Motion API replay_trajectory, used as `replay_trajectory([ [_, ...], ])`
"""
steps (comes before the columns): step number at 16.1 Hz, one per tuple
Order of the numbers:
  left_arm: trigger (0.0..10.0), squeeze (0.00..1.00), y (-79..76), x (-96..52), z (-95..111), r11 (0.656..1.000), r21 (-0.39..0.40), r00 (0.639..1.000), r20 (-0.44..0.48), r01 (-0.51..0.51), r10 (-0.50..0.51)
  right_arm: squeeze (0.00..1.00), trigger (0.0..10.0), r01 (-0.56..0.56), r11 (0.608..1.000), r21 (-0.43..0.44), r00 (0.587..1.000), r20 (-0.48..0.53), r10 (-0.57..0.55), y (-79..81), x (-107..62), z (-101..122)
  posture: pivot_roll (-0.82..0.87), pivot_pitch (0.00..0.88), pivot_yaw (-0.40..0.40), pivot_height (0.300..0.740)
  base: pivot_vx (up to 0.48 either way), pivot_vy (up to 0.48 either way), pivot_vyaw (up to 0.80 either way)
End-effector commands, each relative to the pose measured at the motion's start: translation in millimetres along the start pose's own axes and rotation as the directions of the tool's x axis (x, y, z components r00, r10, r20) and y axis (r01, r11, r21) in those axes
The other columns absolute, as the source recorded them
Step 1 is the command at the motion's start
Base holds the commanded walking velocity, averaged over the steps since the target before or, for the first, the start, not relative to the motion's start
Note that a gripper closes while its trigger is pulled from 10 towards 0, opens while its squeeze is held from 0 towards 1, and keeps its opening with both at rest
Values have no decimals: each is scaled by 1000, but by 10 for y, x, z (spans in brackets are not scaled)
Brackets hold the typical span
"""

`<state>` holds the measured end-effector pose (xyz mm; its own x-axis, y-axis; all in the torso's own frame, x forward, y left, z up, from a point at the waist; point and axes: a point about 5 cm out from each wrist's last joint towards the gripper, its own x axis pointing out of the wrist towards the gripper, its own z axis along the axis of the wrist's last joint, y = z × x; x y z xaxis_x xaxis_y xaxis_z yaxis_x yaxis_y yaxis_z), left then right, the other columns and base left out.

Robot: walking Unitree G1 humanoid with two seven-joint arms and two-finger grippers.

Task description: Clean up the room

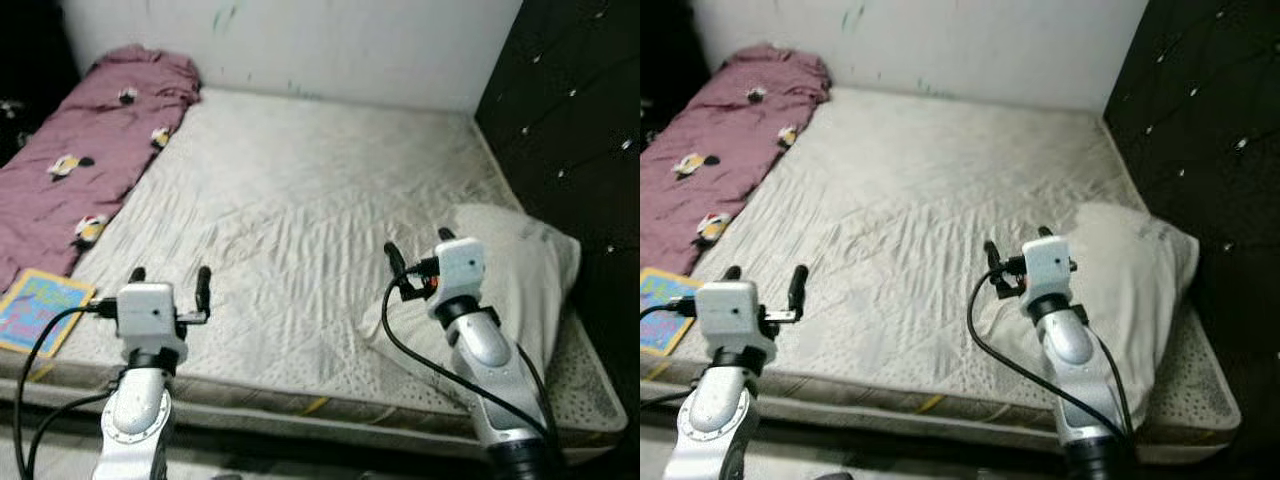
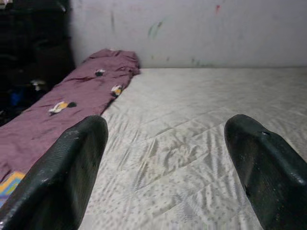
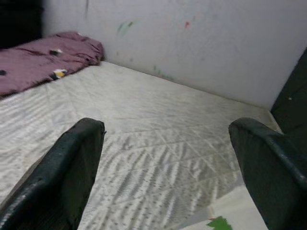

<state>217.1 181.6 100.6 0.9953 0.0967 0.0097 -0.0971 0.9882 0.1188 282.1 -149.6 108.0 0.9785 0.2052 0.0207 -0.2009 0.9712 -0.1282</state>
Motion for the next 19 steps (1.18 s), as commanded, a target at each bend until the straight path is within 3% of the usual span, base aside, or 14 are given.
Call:
replay_trajectory([
  [1, 10000, 0, -5, -23, 26, 1000, 6, 1000, -1, -2, 2, 0, 10000, -16, 1000, 24, 1000, 17, 16, 36, 5, 49, 7, 0, -39, 740, 0, 0, 0],
  [3, 10000, 0, -25, -55, 8, 1000, 10, 1000, -9, 1, -1, 0, 10000, -35, 998, 48, 999, 3, 35, 23, -52, 13, 10, 0, -42, 740, 0, 0, 0],
  [6, 10000, 0, -39, -40, 20, 1000, 1, 1000, 0, -12, 12, 0, 10000, -47, 999, 17, 999, -20, 47, -41, -78, -45, 24, 0, -74, 740, 0, 0, 0],
  [11, 10000, 0, 0, -133, 7, 993, -22, 994, -1, -112, 112, 0, 10000, -156, 988, 4, 988, 25, 155, 80, 224, 114, 74, 0, -164, 740, 0, 0, 0],
  [14, 10000, 0, -16, -54, -5, 998, -11, 998, 0, -68, 68, 0, 10000, -111, 994, 17, 993, 49, 110, 87, 265, 135, 48, 0, -102, 740, 0, 0, 0],
  [19, 10000, 0, -196, 294, 64, 988, 29, 989, 14, 149, -150, 0, 10000, 44, 999, 25, 995, 91, -46, 48, 141, 151, -73, 0, 77, 740, 0, 0, 0],
])
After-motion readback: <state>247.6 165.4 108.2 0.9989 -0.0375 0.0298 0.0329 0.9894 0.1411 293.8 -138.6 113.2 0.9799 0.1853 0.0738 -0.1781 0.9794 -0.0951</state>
